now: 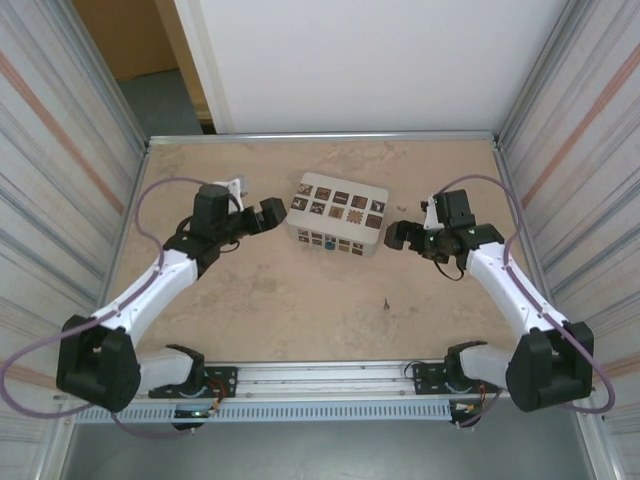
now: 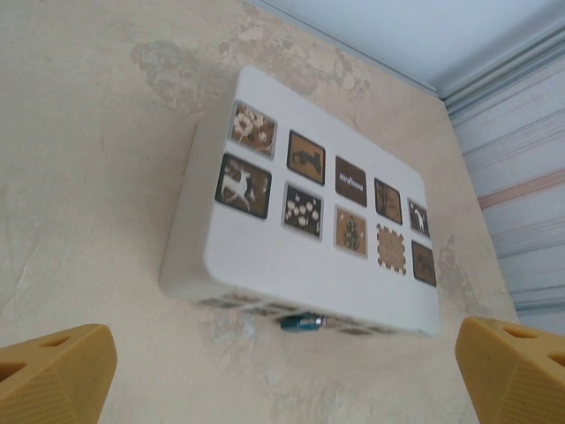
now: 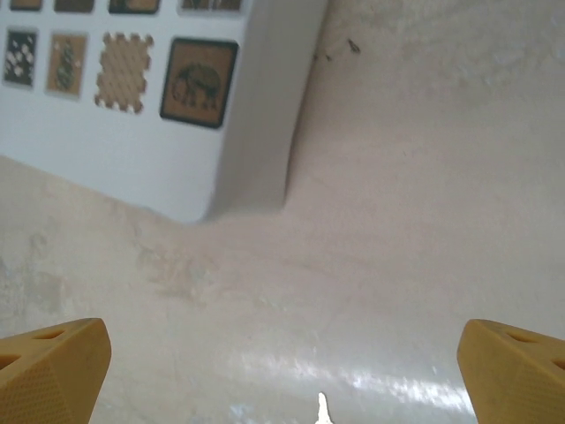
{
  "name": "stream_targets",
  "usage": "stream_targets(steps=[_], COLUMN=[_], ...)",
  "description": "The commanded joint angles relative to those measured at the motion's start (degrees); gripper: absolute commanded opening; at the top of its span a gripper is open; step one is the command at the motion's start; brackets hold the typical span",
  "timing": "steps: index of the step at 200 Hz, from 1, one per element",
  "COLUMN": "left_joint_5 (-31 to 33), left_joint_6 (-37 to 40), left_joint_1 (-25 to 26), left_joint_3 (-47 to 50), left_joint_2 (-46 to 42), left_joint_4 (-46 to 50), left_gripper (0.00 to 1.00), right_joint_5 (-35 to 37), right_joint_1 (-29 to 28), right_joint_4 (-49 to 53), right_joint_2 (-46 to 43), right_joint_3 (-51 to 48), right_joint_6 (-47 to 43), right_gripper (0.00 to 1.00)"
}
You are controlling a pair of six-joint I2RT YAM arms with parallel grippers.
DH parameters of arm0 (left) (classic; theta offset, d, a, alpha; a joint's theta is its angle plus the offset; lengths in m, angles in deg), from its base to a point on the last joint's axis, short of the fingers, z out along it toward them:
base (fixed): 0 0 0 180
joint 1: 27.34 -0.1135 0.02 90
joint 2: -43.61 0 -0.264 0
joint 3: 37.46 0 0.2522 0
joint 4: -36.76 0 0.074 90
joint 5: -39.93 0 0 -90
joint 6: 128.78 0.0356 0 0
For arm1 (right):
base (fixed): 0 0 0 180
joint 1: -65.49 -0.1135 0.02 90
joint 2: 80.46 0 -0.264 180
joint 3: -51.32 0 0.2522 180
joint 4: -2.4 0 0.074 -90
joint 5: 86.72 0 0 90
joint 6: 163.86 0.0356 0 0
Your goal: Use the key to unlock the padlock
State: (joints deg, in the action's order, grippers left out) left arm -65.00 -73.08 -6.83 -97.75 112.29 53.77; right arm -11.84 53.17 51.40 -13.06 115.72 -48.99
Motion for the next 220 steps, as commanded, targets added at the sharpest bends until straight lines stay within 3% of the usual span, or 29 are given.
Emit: stream_targets(steps=[1,52,86,146,194,220], left_joint_5=[-0.3,1.3,1.6,1.6,2.7,3.0], left_joint_6=[0.1,-4.6,-6.9,-8.7,-8.3,-8.1], left_joint_1=[1.1,2.6,2.8,3.0,3.0,3.0], left_joint_3=[4.0,13.7,18.0,21.9,23.0,23.2], left_joint_2=[-5.0,-12.9,-14.2,-14.1,-14.5,-14.5], left_joint_4=[1.7,0.6,-1.3,-3.8,-3.5,-3.2], left_gripper=[0.99,0.99,0.99,0.99,0.99,0.99], right_joint_5=[2.0,3.9,4.4,9.1,12.5,14.5], right_joint_1=[-1.0,-6.6,-9.2,-19.0,-23.1,-24.7], right_joint_4=[9.9,15.6,16.2,10.5,10.5,11.1], right_joint_2=[-3.9,-12.3,-11.1,-0.4,11.5,15.1], right_joint_3=[-1.3,-6.4,-8.4,-8.5,-4.9,-3.2], right_joint_6=[-0.1,6.5,9.8,21.1,28.1,29.3], right_gripper=[0.97,0.91,0.82,0.71,0.53,0.51])
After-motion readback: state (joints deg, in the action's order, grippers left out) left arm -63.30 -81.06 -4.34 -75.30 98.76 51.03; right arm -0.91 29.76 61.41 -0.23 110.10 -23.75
